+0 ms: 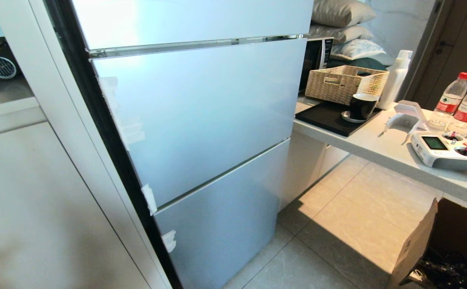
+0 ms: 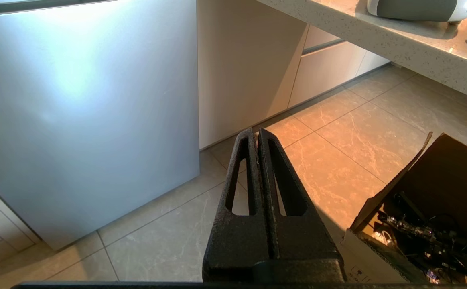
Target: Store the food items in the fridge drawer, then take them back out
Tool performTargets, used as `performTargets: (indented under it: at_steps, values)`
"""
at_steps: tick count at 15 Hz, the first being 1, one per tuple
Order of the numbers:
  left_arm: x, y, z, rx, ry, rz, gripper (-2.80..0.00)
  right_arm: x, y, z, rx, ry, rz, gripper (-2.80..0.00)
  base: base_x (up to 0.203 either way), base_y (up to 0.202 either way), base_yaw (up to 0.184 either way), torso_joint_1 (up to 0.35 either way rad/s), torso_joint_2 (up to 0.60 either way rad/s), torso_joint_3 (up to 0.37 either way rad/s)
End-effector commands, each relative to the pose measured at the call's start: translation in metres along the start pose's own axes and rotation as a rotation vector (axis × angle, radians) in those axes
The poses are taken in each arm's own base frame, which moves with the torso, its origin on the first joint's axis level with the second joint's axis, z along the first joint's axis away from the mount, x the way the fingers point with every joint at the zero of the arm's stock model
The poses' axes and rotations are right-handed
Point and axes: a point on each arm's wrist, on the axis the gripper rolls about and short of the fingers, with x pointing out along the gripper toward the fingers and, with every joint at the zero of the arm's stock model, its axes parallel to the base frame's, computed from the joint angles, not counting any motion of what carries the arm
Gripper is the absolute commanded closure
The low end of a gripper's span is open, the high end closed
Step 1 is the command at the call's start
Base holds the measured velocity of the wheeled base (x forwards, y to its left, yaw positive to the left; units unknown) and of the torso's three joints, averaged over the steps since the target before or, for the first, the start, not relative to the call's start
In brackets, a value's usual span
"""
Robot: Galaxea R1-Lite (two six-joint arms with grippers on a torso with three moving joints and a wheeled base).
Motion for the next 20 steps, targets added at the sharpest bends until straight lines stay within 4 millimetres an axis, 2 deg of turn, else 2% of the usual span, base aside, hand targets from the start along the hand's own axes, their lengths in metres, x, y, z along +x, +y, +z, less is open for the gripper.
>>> performTargets:
  at_steps: [1,20]
  values:
    - [0.0,0.0,0.0,0.0,0.001,0.0,0.0,0.0001,0.0,0.0,-0.001,0.003,0.002,0.0,0.0,0.0,0.0,0.0,0.0,0.0]
    - [0.0,0.0,0.0001,0.0,0.0,0.0,0.0,0.0001,0.0,0.0,-0.001,0.003,0.002,0.0,0.0,0.0,0.0,0.0,0.0,0.0]
